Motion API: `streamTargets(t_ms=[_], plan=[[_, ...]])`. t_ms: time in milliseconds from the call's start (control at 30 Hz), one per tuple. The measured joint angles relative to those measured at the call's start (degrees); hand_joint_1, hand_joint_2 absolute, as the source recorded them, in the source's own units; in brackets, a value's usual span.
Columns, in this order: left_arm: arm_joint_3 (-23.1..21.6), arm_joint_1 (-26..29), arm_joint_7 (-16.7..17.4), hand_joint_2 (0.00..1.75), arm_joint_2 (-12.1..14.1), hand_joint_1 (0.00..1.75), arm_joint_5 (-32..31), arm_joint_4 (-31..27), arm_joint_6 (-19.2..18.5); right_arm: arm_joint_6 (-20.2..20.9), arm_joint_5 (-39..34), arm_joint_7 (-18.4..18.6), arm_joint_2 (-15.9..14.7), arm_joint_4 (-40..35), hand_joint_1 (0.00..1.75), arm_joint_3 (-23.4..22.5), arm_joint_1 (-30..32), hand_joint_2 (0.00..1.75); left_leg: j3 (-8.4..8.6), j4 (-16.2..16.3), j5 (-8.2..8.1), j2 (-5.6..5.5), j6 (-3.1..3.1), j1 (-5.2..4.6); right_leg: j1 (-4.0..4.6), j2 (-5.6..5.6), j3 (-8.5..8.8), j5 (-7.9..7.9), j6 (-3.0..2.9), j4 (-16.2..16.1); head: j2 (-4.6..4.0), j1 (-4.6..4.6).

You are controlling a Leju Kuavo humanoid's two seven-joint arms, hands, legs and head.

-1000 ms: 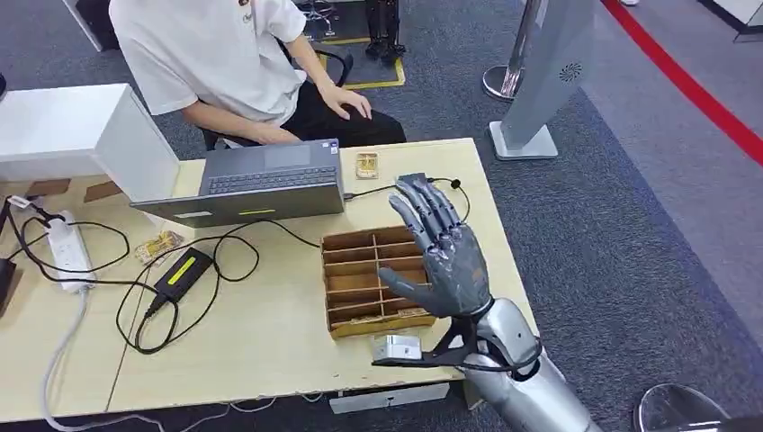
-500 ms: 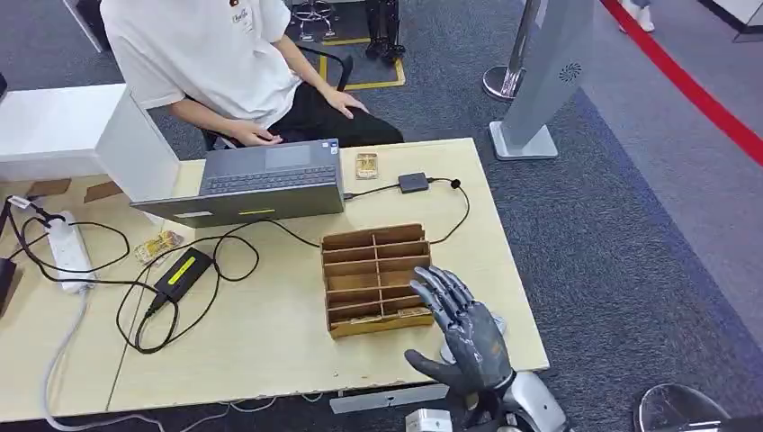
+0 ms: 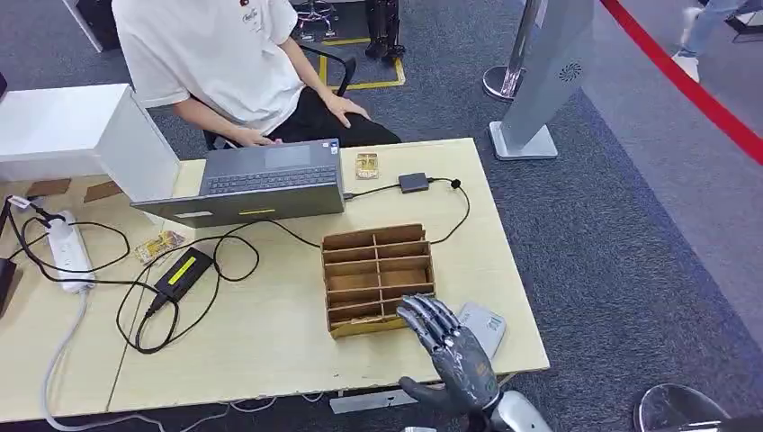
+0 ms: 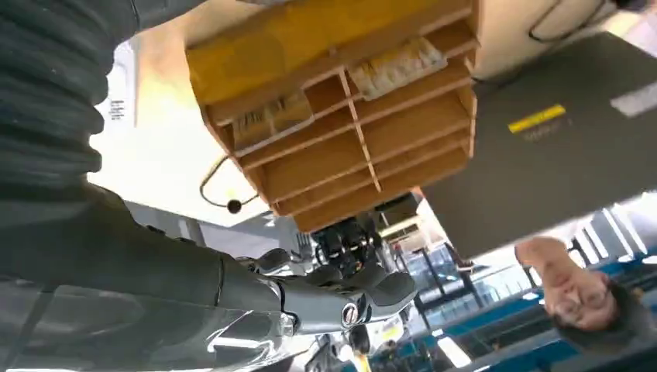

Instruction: Pass the card to the sensor for recognition and then transmit it.

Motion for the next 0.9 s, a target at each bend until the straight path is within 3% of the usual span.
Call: streamTargets(t_ms=[167,300,700,900], plan=[[0.0,0.0,0.0,1.75,0.0,0.0,-0.5,0.0,-0.5,-7.7,7.8,3.8,1.6,5.7,0.0,2.0,-2.2,1.75,0.03,0.0,0.01,0.02,0.0,0.01,0.01,0.01,0.0,0.01,-0.01,0.0,0.0,-0.02],[0.0,-0.1,0.0,1.75,0.0,0.0,-0.8,0.0,-1.0,-10.7,10.0,5.5,3.2,10.3,0.0,3.0,-4.6,1.75,0.04,0.0,0.05,0.04,-0.04,0.01,0.01,0.01,0.01,0.02,-0.02,0.0,0.0,0.0],[0.0,-0.1,-0.4,1.75,0.0,0.0,-1.6,0.0,-1.7,-12.0,12.1,6.1,7.5,18.5,0.0,3.8,-9.3,1.75,0.06,0.0,0.06,0.04,-0.04,0.01,0.0,0.02,0.01,0.03,-0.02,0.0,0.0,-0.02],[0.0,-0.3,-0.7,1.75,-0.1,0.0,-2.1,0.0,-2.3,-12.1,16.5,4.6,10.0,19.9,0.0,1.0,-10.4,1.75,0.06,0.0,0.06,0.04,-0.04,0.01,0.0,0.03,0.01,0.03,-0.02,0.0,0.0,-0.02]])
